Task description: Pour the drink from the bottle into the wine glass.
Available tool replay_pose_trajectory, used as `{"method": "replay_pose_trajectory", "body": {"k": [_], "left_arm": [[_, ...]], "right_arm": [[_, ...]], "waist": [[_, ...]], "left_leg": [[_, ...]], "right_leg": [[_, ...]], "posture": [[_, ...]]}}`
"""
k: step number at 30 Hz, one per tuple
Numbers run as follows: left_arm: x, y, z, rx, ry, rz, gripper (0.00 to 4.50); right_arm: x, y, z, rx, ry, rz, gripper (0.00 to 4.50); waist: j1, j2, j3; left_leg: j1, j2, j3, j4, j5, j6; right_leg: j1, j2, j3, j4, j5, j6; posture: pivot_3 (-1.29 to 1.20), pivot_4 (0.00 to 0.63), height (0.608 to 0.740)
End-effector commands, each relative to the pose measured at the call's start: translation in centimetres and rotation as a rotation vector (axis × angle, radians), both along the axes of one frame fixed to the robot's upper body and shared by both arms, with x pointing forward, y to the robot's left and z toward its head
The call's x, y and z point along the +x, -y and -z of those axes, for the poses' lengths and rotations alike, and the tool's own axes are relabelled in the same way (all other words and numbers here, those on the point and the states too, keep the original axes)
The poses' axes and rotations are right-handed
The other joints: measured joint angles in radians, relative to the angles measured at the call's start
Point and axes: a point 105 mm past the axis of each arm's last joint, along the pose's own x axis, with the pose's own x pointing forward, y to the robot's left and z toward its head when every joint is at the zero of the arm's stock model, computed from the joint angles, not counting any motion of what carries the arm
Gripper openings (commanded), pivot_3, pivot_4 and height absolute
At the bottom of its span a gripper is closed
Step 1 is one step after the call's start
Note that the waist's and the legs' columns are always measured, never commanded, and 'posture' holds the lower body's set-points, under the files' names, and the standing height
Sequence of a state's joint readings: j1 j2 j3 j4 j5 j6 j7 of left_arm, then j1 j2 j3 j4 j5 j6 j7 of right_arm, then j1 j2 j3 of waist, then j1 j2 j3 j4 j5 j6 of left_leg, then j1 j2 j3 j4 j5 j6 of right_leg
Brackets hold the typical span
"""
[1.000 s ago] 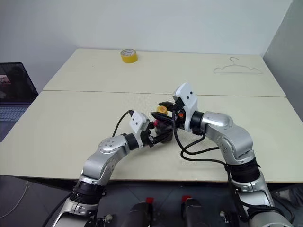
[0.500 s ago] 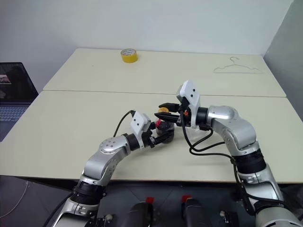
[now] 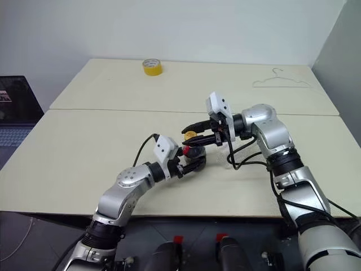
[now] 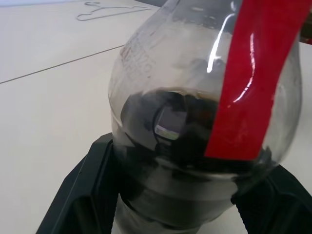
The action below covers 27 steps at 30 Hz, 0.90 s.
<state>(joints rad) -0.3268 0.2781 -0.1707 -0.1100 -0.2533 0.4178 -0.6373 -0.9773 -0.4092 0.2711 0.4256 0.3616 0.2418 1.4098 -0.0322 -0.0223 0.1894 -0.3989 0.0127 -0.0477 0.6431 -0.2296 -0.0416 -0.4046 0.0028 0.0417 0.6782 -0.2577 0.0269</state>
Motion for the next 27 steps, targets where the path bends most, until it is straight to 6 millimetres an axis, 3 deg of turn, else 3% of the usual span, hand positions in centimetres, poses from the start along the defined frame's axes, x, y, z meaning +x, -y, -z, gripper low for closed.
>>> {"method": "replay_pose_trajectory", "body": {"k": [1,6,13,19,27], "left_arm": [[-0.3,0.0,0.6,0.010,-0.025,0.000,3.05],[-0.3,0.4,0.7,0.013,-0.030,0.019,3.05],[0.0,0.7,0.8,0.017,-0.030,0.033,3.05],[0.4,0.4,1.2,0.036,-0.026,-0.011,3.05],[0.8,0.4,1.3,0.031,-0.019,-0.046,3.05]], "right_arm": [[0.3,0.3,-0.7,0.012,-0.022,0.041,2.25],[-0.4,0.3,-2.2,0.075,0.021,0.061,3.82],[-1.6,1.0,-3.8,0.144,0.060,0.146,3.82],[-1.3,1.7,-4.5,0.216,0.113,0.439,3.82],[-3.3,1.2,-3.9,0.287,0.017,0.636,3.82]], "waist": [[0.000,0.000,0.000],[0.000,0.000,0.000],[0.002,0.000,0.000],[0.002,0.000,0.000],[0.002,0.000,0.000]], "left_leg": [[0.000,0.000,0.000,0.000,0.000,0.000],[-0.001,0.000,0.000,-0.001,0.000,0.000],[-0.002,0.000,-0.001,-0.001,0.000,0.000],[-0.002,0.000,-0.001,-0.001,0.000,0.000],[-0.002,0.000,-0.001,0.000,0.000,0.000]], "right_leg": [[0.000,0.000,0.000,0.000,0.000,0.000],[-0.001,-0.002,0.000,0.000,0.000,0.000],[-0.001,-0.002,0.000,-0.001,0.000,0.000],[-0.001,-0.002,0.000,-0.001,0.000,0.000],[-0.001,-0.002,0.000,0.000,0.000,0.000]], "posture": [[0.00,0.150,0.740],[0.00,0.150,0.740],[0.00,0.150,0.740],[0.00,0.150,0.740],[0.00,0.150,0.740]]}}
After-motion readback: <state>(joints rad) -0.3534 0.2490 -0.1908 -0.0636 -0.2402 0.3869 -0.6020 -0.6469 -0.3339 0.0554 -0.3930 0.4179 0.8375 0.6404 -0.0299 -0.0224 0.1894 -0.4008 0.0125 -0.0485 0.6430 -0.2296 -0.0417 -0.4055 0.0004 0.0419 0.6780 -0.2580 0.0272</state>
